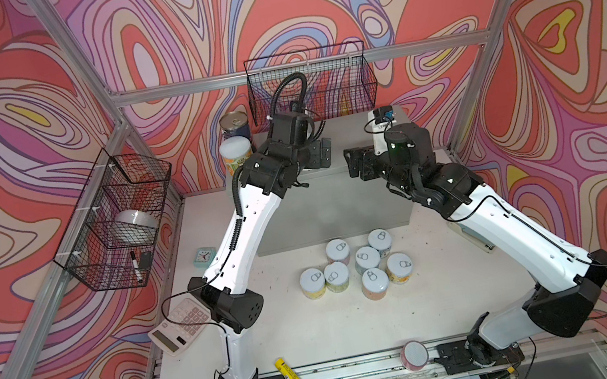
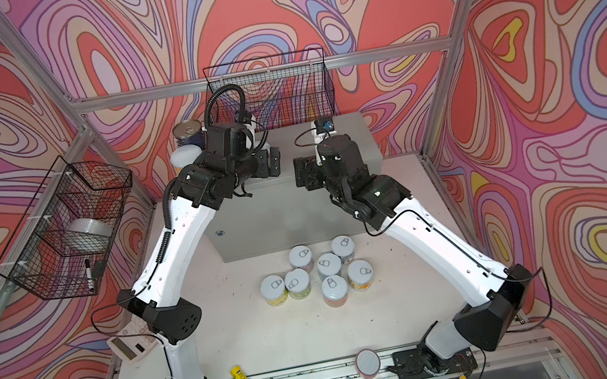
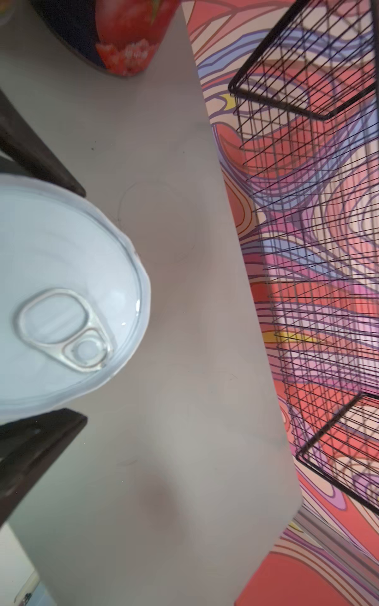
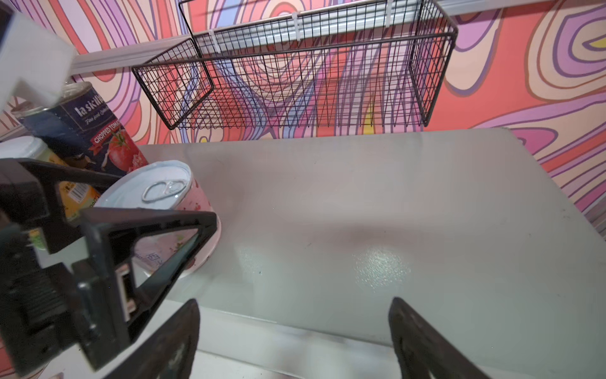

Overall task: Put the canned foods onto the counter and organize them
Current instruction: 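Lower the pink can onto the cabinet top and open the left gripper, then push the pink can toward the green can with the right gripper while the left lowers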

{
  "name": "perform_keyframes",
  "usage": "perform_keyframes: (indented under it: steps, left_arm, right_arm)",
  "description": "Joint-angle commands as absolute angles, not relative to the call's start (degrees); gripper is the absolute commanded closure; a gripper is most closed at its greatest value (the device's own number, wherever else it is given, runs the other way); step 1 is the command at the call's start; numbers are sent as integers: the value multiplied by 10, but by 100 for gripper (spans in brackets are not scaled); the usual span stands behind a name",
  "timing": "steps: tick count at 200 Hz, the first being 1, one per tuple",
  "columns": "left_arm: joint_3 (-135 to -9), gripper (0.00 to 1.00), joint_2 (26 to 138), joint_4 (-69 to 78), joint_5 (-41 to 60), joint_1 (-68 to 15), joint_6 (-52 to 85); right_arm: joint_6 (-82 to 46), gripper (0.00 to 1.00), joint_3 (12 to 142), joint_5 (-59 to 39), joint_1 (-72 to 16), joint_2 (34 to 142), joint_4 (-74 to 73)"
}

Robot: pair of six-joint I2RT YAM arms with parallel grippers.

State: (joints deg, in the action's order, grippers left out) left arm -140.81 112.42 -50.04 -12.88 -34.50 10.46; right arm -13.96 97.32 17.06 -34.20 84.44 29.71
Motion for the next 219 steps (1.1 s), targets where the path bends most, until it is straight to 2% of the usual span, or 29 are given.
perform_keyframes:
  steps: [1, 60, 137, 194, 219]
  left_arm:
    - [-1411, 0, 1056, -473, -118, -343, 95]
    - [-1318, 0, 930, -451, -88, -346, 95]
    - [-988, 1, 686, -420, -83, -347, 136]
    - [-788, 3, 586, -384, -69, -347, 164]
    - [-753, 3, 580, -386, -52, -347, 171]
  right_arm:
    - [-122, 7, 998, 161, -339, 863, 297]
    - [-104, 9, 988, 61, -339, 874, 257]
    - [-75, 19, 1054, -15, -339, 942, 270]
    - [-46, 19, 1103, -33, -339, 985, 275]
    - [-40, 19, 1112, -43, -339, 1000, 260]
